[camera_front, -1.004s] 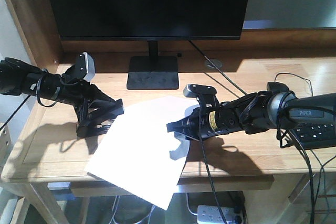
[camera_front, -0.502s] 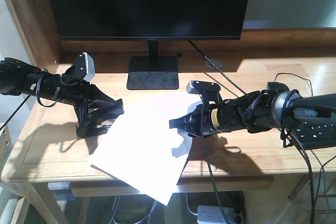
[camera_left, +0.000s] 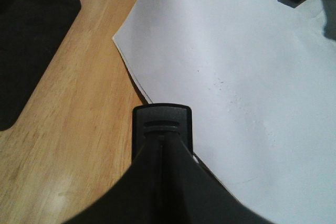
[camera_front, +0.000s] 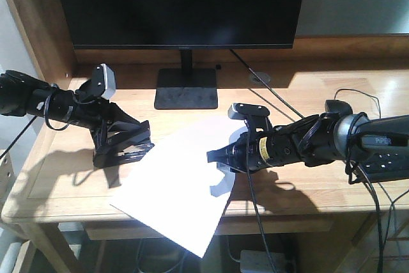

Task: Grab stapler and paper to desk for stapling
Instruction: 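Slide the paper with the right gripper toward the left gripper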

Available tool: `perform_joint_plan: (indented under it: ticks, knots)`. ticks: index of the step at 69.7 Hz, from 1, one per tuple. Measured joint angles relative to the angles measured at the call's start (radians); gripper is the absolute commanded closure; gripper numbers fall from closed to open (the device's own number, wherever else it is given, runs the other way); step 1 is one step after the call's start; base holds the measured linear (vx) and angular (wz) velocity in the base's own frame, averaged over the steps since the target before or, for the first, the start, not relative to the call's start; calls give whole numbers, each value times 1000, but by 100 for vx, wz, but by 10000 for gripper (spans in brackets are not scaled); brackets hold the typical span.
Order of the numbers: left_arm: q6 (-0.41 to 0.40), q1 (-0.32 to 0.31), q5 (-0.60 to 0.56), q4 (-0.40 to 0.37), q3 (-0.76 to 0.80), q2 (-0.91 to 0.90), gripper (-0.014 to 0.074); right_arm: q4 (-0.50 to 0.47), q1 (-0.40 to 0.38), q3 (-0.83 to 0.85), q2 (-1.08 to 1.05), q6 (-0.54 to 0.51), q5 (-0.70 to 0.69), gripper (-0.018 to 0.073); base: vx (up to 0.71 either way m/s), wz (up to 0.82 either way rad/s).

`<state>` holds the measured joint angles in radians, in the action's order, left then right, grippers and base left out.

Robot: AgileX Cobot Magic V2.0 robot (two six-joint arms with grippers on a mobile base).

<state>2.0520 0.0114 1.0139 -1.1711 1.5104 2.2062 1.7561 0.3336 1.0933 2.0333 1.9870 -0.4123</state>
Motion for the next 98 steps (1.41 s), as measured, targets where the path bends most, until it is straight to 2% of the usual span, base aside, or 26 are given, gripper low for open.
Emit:
perform_joint_plan:
  ticks: [15,45,66,84,98]
  knots:
    - [0,0,0,0,0,0,603,0,0,26,12,-11,4,561,0,0]
    - [0,0,0,0,0,0,603,5,0,172,132,8,-108,561,0,0]
    - [0,0,0,0,0,0,603,8,0,228,150,28,-113,559,0,0]
    - [0,0,0,0,0,0,603,8,0,231,150,104,-146,554,0,0]
    - [0,0,0,0,0,0,603,9,0,231,150,118,-206,551,0,0]
